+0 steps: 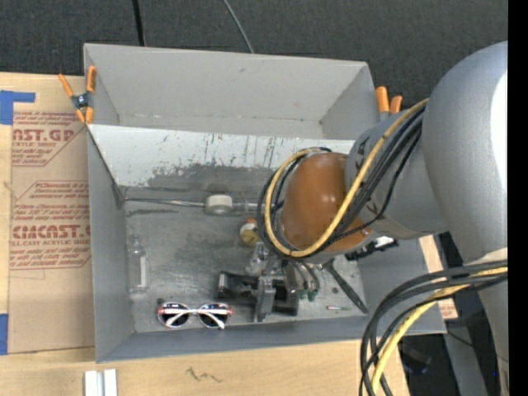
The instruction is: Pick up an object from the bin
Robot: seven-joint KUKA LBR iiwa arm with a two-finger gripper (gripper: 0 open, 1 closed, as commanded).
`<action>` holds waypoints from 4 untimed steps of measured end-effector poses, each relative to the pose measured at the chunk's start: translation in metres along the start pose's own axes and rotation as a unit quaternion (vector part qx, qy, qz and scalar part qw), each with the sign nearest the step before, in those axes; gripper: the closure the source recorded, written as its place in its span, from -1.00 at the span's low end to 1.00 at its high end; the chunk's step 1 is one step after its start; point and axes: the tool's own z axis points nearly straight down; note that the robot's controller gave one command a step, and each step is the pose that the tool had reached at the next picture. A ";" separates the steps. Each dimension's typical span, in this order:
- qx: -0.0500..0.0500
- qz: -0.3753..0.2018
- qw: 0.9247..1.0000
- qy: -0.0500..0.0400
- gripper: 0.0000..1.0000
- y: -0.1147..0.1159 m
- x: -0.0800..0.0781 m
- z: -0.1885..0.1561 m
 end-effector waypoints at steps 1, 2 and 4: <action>0.000 0.000 1.000 0.000 1.00 0.000 0.000 0.000; 0.003 0.023 1.000 0.013 1.00 -0.007 0.011 -0.048; 0.002 0.022 1.000 0.009 1.00 0.000 0.005 -0.122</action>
Offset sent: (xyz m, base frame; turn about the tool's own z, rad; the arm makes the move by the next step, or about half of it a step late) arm -0.0136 -0.0141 0.1160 0.1042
